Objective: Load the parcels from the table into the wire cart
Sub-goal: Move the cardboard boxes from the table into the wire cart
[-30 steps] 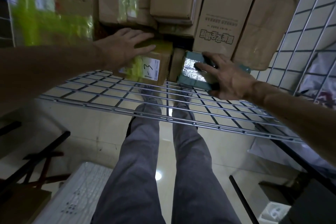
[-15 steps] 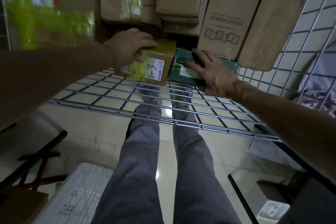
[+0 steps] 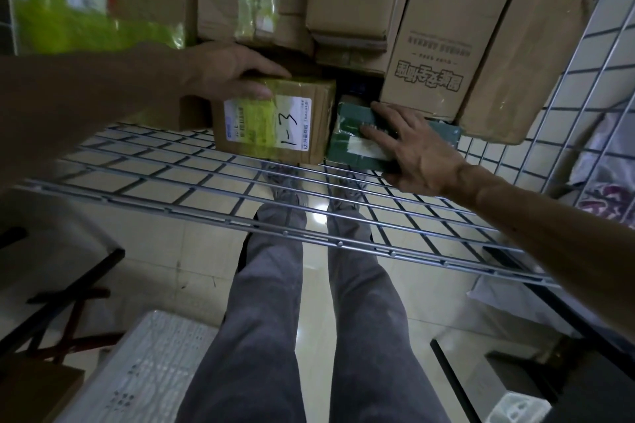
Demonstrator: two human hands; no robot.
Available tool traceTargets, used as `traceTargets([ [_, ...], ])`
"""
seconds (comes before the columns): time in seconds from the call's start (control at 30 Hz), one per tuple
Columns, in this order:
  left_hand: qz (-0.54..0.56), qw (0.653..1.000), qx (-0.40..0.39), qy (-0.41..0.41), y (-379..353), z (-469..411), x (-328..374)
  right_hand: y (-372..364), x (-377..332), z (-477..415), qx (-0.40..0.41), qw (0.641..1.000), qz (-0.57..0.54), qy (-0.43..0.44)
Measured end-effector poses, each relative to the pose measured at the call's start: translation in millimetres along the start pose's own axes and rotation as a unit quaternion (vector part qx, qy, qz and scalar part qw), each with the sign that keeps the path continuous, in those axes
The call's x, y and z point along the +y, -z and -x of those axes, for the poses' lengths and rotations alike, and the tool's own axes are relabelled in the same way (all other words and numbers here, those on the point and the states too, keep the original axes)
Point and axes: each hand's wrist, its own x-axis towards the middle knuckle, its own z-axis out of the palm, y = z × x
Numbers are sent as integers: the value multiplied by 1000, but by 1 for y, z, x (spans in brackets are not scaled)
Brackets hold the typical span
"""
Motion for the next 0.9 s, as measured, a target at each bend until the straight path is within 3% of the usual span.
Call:
traceTargets([
  [0.2,3,999,-46,-1,10,-8,7,1,1,1,4,1000,-23,-10],
  [0.6,-4,998,-37,48,3,-8,18,-4,-1,3,13,1000,-15,-10],
  [0.77,42,997,46,55,-25,-14,14,-6,3,2,26,1000,-15,-10],
  [0.9,-2,991,136,14,-53,-18,-6,-12,4,-4,44,999,-14,-10],
])
